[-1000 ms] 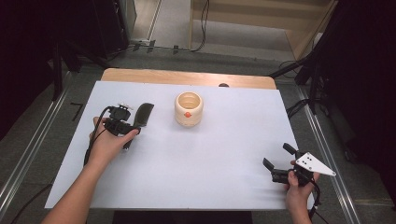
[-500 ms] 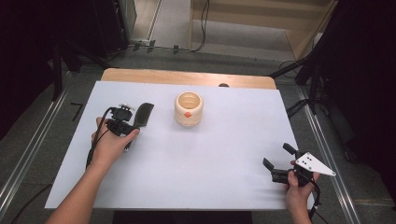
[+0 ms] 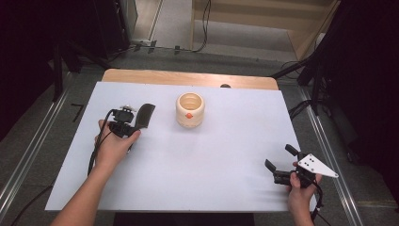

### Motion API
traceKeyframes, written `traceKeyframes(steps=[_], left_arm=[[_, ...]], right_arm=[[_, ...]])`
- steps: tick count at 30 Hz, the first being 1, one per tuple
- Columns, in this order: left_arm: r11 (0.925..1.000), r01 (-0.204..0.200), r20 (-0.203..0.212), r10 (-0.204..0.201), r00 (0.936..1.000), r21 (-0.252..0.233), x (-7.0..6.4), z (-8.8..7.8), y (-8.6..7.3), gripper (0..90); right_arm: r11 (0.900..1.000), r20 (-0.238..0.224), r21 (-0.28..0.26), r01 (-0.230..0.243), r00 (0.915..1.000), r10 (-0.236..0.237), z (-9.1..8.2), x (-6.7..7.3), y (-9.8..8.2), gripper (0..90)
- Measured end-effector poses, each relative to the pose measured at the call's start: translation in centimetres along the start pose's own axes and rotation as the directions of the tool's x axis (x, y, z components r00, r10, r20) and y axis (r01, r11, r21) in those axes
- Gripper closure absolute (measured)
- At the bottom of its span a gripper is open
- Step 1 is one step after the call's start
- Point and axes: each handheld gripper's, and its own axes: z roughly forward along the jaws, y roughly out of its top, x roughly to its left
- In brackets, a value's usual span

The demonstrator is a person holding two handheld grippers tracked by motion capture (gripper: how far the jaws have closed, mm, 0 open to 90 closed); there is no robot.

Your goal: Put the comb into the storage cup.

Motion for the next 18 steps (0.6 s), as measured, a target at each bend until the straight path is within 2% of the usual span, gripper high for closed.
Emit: traceKeyframes(steps=[4,9,16,18], left_arm=[[0.9999,0.016,0.003,-0.016,0.9999,-0.003,0.12,0.00,-0.04,72.3],[0.9997,0.008,-0.020,-0.008,0.9998,-0.024,-0.26,0.01,-0.39,72.5],[0.9980,0.032,0.016,-0.031,0.9994,-0.054,0.26,-0.09,-0.80,72.7],[0.9973,0.046,0.041,-0.044,0.9982,-0.057,0.53,-0.18,-0.88,72.8]], right_arm=[[1.000,0.002,0.002,0.002,1.0000,-0.002,0.03,0.01,0.00,0.0],[1.000,0.005,0.000,-0.004,1.0000,0.004,0.03,-0.04,0.00,0.0],[1.000,0.005,0.003,-0.010,0.9999,0.010,-0.02,-0.05,0.00,0.0],[1.000,0.005,0.003,-0.010,0.9999,0.010,0.00,-0.06,0.01,0.0]])
